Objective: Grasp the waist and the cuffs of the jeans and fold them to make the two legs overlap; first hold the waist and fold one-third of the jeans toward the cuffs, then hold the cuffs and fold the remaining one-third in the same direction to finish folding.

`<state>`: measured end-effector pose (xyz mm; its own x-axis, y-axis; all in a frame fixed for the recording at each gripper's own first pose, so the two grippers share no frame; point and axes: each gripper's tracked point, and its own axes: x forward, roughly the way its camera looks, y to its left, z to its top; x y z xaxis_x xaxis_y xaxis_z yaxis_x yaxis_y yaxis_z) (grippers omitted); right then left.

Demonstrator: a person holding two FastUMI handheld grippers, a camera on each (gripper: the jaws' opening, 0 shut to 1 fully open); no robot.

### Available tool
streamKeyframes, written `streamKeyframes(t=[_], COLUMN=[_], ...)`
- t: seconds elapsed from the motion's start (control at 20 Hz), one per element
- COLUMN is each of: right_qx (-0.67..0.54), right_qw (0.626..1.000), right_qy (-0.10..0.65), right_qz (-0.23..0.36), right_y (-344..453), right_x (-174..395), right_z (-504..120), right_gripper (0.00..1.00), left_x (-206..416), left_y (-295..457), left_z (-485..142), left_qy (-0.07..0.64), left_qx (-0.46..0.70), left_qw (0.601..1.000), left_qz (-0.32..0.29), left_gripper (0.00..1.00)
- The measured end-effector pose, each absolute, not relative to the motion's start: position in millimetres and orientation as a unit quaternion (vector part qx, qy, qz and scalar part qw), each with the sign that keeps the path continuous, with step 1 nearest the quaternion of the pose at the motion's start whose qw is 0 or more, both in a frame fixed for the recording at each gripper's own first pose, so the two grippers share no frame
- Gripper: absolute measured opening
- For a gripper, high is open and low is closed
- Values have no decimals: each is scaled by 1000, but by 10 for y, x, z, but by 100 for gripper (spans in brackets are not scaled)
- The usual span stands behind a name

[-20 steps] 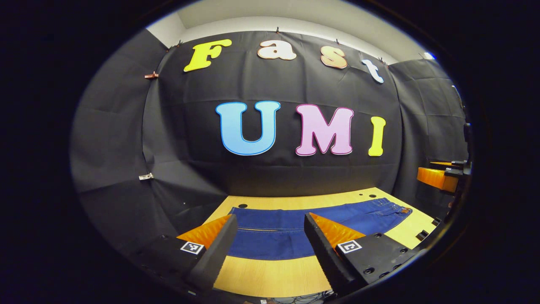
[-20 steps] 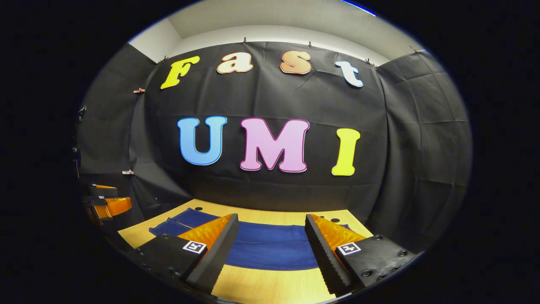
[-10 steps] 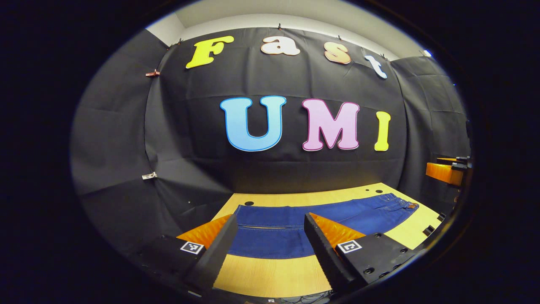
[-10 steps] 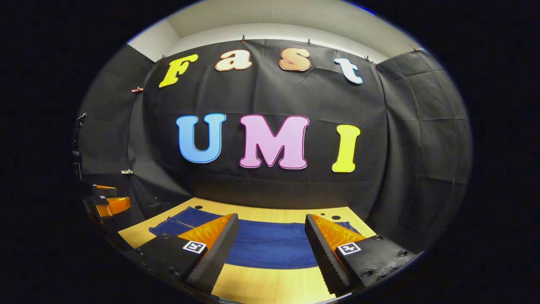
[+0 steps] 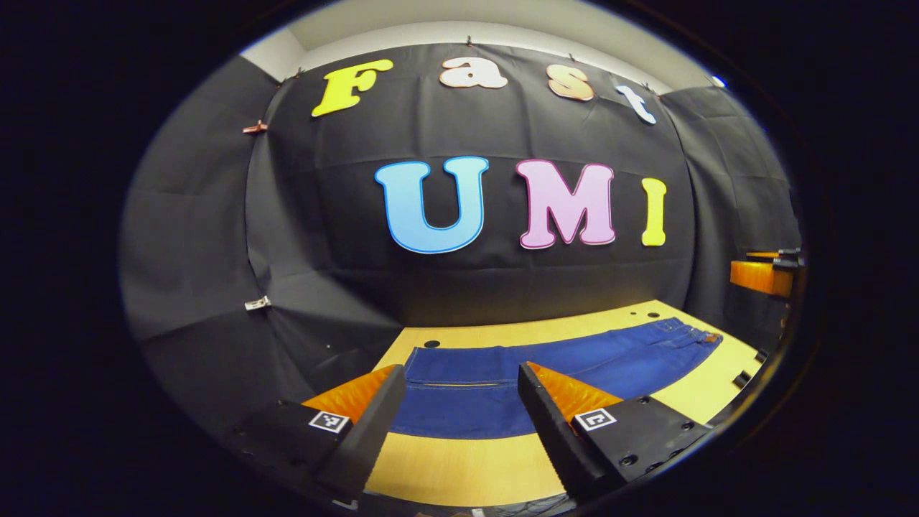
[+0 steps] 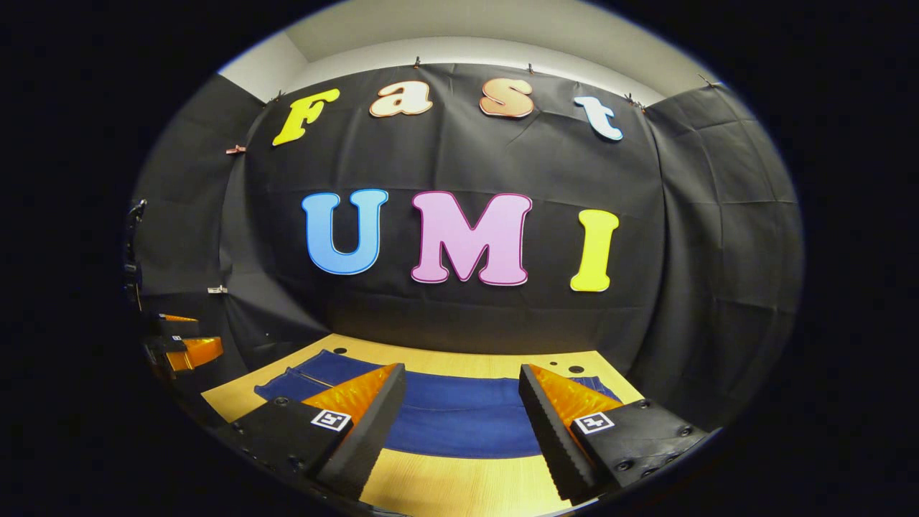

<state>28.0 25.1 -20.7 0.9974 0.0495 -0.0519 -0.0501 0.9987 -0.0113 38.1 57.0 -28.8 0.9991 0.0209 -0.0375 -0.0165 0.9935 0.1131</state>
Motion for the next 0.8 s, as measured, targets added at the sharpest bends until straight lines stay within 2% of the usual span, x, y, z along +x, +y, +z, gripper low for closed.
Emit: streamKeyframes(t=[0.15,0.35,0.55,0.8], right_qx=[-12,-18,-18,-31], right_qw=[999,998,998,995], right_qy=[31,47,67,94], right_qz=[27,22,11,13], right_y=[249,174,78,9], right_x=[327,429,567,806], right_z=[-241,-339,-452,-634], right_gripper=[96,96,96,96], left_x=[641,1097,1533,1836], left_y=[800,1232,1686,2172], left_z=[-478,-1058,-1727,-2586], left_qy=[37,104,175,275], left_qx=[158,289,408,519], left_qw=[986,949,888,788], left_qz=[-23,-77,-121,-184], left_gripper=[98,98,98,98])
